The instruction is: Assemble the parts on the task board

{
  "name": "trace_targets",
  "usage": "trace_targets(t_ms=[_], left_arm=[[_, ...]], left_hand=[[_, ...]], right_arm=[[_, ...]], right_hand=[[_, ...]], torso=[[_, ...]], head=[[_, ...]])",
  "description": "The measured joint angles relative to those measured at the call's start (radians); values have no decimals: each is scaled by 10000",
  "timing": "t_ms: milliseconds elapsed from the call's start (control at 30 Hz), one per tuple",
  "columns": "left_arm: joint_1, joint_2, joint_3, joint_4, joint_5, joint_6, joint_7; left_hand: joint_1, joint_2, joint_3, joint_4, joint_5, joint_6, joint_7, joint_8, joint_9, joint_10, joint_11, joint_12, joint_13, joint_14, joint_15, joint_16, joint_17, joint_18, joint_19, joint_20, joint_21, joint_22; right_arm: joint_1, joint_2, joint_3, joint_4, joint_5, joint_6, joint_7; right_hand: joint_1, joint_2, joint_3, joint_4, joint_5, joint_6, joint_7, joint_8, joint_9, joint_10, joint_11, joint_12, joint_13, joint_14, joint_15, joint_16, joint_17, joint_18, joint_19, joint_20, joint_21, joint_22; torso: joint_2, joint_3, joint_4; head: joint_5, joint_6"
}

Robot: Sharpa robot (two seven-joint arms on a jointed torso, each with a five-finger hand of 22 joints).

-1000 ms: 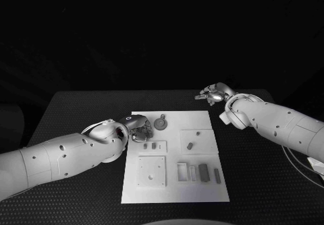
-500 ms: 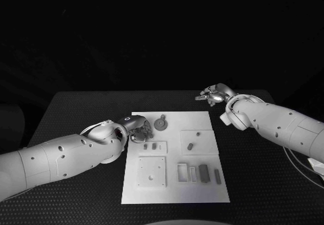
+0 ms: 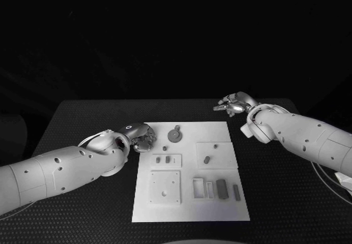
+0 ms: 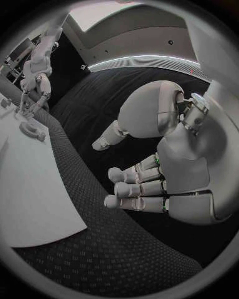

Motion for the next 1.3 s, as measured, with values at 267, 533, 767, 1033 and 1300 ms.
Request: trace_targets(t_ms=[267, 533, 767, 1033, 1300], left_arm=[[192, -355, 253, -530, 2728, -226, 335], [378, -472, 267, -685, 7663, -160, 1743], [378, -463, 265, -620, 9816, 117, 2584], [378, -430, 263, -576, 10455, 230, 2913], [377, -442, 263, -530, 10747, 257, 3090]], left_hand=[[-162, -154, 62, 191, 0, 176, 47, 202, 111, -127, 104, -64, 10, -334, 153, -289, -169, 12, -310, 179, -292, 0], [-965, 62, -448, 303, 0, 175, 50, 317, 199, -500, 364, -65, -15, -1281, 521, -2103, -1023, -7, -1566, 513, -1507, -605], [-1291, 263, -858, 31, 0, 171, 47, 447, 290, -444, 317, 36, -109, -925, 717, -3531, -1498, -149, -1651, 761, -2133, -1465], [-1291, 263, -900, -11, 0, 171, 47, 447, 289, -449, 321, 35, -145, -910, 732, -3874, -1490, -149, -1663, 802, -2171, -1721], [-1290, 264, -954, -12, 0, 171, 47, 447, 288, -481, 354, -3, -166, -910, 732, -3919, -1474, -151, -1663, 802, -2171, -1790]], right_arm=[[-4, -835, -3, 1199, -232, 336, 254], [-201, -1850, -55, 2566, -1620, 782, 463], [-434, -2446, -268, 3717, -4076, 1117, 416], [-641, -2569, -412, 4401, -6345, 1261, 37], [-689, -2614, -595, 4785, -7503, 1215, -361]], right_hand=[[1321, 288, 81, -16, 0, 30, -31, 188, 12, -4, -1, -1805, -1506, -321, -3, -1354, -894, 11, -594, 239, -687, -253], [2541, 367, 34, -62, 0, 116, -115, 489, 69, -4, -1, -5943, -4588, 453, 254, -1783, -1350, 10, -273, 225, -776, -302], [2871, 319, -148, -45, 0, 616, -233, 712, 68, 688, 91, -7557, -5735, 1322, 25, -1825, -1515, -4, 458, -56, -657, -356], [2934, 181, -303, -38, 0, 1137, -302, 726, -7, 1238, 20, -8269, -6150, 1585, -48, -1918, -1555, 19, 721, -177, -657, -390], [2830, -117, -356, -33, 0, 1123, -260, 620, -63, 1279, 58, -8560, -6306, 1620, -14, -1936, -1571, 76, 776, -161, -696, -429]], torso=[[-6, 1, 1], [-10, 1, -5], [-12, -4, -18], [-11, 1, -16], [-3, -1, -4]], head=[[-36, 68], [-121, 154], [-176, 223], [-200, 243], [-234, 205]])
